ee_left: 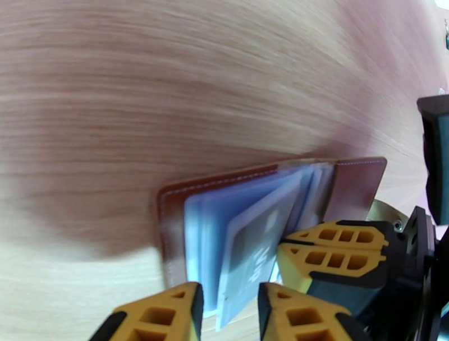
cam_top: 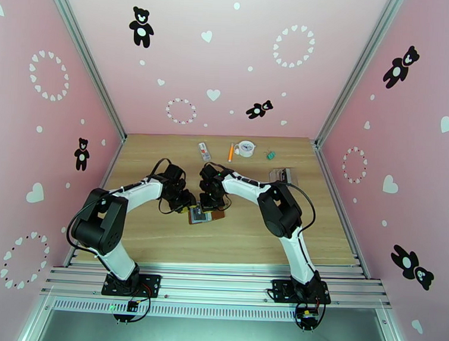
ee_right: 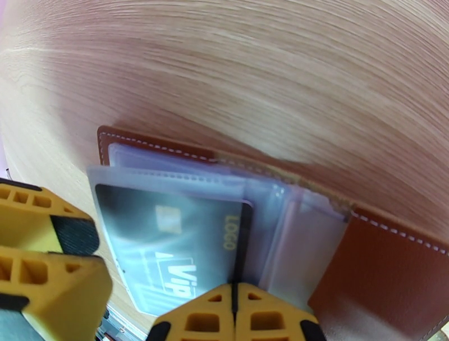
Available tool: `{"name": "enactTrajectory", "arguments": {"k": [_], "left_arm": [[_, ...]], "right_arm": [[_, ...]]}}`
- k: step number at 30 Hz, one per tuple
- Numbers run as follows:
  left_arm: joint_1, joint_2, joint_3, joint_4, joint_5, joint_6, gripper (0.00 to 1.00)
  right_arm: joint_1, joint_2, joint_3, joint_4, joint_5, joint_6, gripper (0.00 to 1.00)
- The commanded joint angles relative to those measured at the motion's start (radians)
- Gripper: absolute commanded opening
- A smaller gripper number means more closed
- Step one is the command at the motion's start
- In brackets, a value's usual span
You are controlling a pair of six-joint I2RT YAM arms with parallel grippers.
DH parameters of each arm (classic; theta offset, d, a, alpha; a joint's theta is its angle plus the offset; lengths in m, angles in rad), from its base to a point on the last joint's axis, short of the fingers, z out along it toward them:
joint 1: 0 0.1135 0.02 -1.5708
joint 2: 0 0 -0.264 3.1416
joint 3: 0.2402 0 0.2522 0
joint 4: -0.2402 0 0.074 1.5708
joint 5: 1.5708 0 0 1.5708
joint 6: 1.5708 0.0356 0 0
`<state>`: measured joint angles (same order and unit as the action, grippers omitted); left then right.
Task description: Put the credit cards into the card holder
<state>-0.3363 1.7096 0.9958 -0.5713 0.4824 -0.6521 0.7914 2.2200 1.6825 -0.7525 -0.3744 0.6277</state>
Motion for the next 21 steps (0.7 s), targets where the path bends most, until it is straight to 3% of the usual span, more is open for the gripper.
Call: {"name": "enactTrajectory", "arguments": {"k": [1,21], "left_arm": [[0.001,0.025,-0.011,0.045,0.048,-0.014,0.31],[-0.003,0.017,-0.022,0.144,0.141,-0.024,0.29]], "right_arm": [[0.001,0.029,-0.014,-0.046,0.009,-0.004,0.02],[-0.002,0.008,-0.009,-0.022,0.003,0.009,0.02]]}}
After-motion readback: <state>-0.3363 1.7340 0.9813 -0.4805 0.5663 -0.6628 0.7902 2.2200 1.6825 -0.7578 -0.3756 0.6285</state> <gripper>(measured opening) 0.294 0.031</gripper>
